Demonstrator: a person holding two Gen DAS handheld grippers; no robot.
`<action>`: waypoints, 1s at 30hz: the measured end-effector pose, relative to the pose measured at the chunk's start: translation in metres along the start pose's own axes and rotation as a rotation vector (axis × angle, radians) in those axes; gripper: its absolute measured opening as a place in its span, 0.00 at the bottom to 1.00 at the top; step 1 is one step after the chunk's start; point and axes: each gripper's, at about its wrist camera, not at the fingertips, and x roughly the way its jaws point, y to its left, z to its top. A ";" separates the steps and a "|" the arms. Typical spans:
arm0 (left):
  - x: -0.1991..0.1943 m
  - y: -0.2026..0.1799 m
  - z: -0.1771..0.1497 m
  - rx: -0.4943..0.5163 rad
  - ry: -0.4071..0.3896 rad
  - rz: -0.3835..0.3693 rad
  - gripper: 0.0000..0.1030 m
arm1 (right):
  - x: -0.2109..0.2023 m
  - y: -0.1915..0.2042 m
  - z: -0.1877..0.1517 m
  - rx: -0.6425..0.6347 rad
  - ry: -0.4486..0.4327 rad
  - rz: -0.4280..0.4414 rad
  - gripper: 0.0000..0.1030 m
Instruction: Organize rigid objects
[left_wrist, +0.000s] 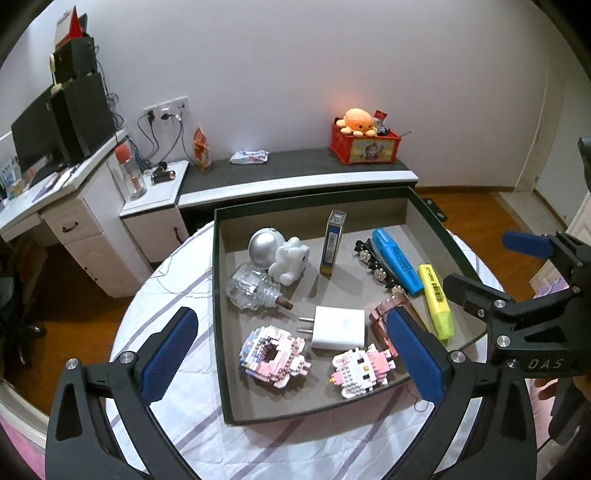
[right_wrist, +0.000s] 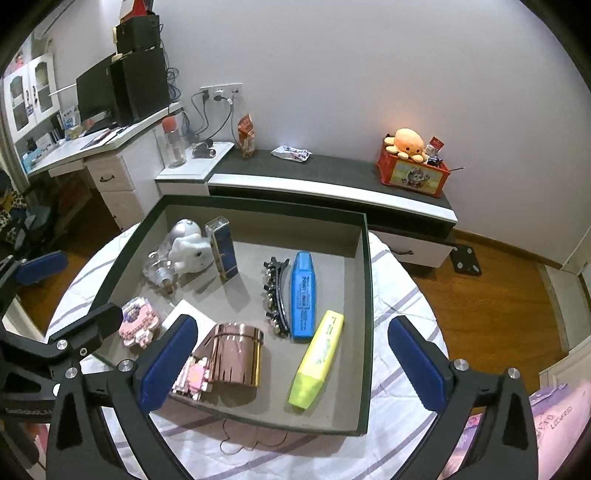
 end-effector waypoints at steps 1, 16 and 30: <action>-0.002 -0.001 -0.002 0.002 -0.006 0.003 1.00 | -0.001 0.001 -0.002 -0.002 0.000 0.001 1.00; -0.046 -0.008 -0.025 0.014 -0.059 0.003 1.00 | -0.038 0.011 -0.023 0.003 -0.052 0.018 1.00; -0.118 -0.004 -0.058 -0.001 -0.184 0.085 1.00 | -0.110 0.027 -0.053 0.027 -0.225 0.061 1.00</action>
